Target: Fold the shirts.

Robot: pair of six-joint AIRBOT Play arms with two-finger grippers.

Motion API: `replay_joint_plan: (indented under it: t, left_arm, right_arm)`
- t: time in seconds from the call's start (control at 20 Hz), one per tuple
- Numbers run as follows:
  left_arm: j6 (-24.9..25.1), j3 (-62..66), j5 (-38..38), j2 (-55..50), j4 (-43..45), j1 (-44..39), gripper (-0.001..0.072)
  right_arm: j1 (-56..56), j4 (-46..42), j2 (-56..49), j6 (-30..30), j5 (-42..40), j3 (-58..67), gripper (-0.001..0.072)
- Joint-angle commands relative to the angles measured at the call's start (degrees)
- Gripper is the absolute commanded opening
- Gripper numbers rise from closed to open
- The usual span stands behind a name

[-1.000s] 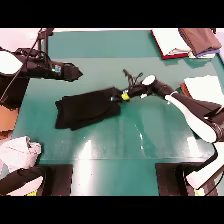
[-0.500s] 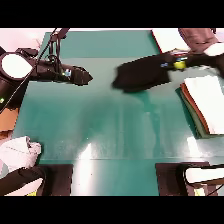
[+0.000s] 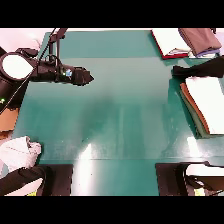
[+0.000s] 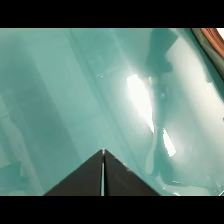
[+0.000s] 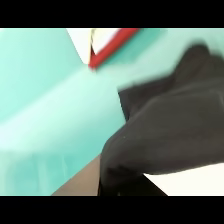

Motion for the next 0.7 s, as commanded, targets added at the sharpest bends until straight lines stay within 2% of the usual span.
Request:
replay_joint_plan:
  t: [0.0,0.35,0.65]
  left_arm:
    - [-0.5,0.02,-0.31,-0.02,0.02,0.0,0.0022]
    - [-0.04,0.02,-1.29,-0.02,0.15,0.0,0.0023]
    - [-0.02,0.02,-1.29,-0.02,0.44,0.0,0.0023]
  right_arm:
    - [-2.1,2.89,0.17,-1.03,0.0,5.7,0.0016]
    - [-2.12,-6.82,0.2,-1.05,7.87,19.3,0.0017]
    - [-2.12,-15.19,2.64,0.59,14.38,21.35,0.0017]
